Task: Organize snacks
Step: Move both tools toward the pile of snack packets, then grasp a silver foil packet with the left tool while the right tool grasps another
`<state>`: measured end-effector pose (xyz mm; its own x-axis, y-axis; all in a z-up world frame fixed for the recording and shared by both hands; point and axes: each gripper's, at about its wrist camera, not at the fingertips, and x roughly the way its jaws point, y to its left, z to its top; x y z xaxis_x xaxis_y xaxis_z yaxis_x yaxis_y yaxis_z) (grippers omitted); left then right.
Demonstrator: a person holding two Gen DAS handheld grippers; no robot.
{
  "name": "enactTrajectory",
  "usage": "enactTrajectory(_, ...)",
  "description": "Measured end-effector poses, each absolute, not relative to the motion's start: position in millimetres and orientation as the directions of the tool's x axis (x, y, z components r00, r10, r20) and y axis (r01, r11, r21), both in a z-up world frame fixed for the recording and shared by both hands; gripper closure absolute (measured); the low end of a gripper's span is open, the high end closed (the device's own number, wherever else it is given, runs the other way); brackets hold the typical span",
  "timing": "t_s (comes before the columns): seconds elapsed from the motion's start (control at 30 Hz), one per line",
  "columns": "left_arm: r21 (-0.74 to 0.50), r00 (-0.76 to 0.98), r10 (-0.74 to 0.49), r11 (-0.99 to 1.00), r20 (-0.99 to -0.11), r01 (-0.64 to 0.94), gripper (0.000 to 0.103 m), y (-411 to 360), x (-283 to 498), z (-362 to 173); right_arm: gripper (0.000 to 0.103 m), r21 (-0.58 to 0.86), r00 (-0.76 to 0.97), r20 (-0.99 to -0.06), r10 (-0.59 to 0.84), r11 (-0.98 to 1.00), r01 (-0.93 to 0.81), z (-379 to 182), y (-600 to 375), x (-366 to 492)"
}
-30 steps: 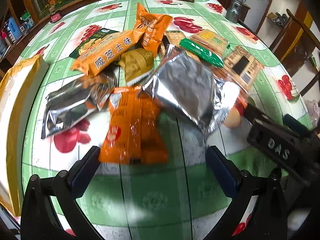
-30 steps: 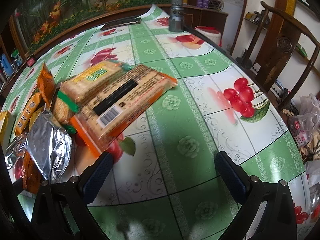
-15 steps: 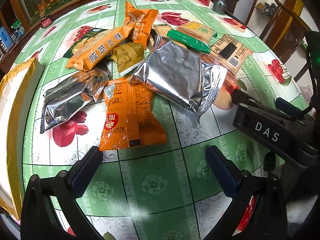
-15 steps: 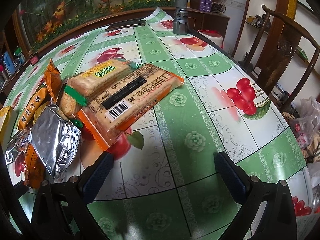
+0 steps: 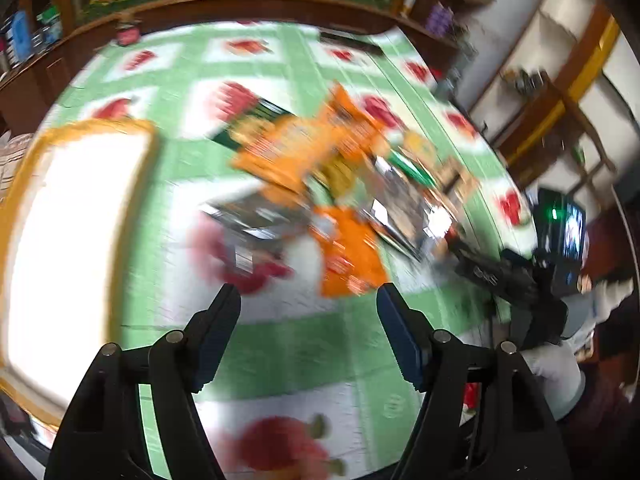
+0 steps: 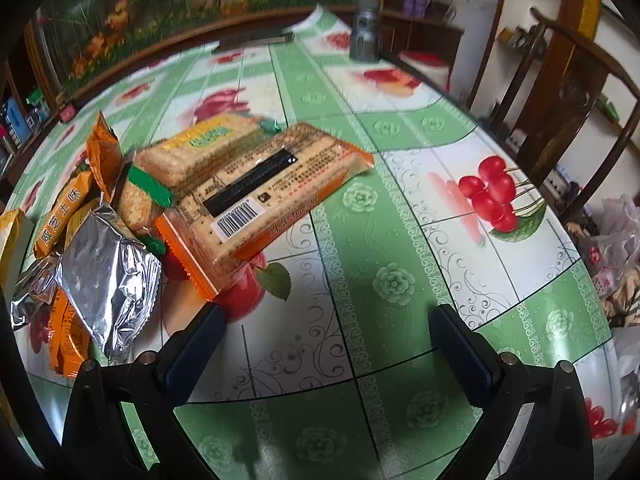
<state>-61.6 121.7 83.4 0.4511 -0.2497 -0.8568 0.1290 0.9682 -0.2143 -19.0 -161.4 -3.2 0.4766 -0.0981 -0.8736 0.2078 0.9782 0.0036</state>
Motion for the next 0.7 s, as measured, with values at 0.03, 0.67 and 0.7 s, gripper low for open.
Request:
enactTrajectory(0.03,-0.216,0.457,-0.245,0.970,-0.855,0.115,0.033,133.2,-56.5,86.0,0.005,0.004,0.454,-0.886,-0.093,0.978,0.208,-2.7,-161.8,-16.6)
enactTrajectory(0.67,-0.238,0.324,-0.372,0.892,-0.870,0.383,0.033,121.3,21.5,57.2,0.024,0.096,0.530,-0.839,0.126,0.992,-0.083,50.7,-70.5,2.1)
enactTrajectory(0.7,-0.236,0.306,-0.372,0.885,-0.876,0.401,0.033,117.6,23.0,52.2,0.023,0.090,0.519,-0.845,0.131,0.991,-0.103,47.7,-67.0,8.3)
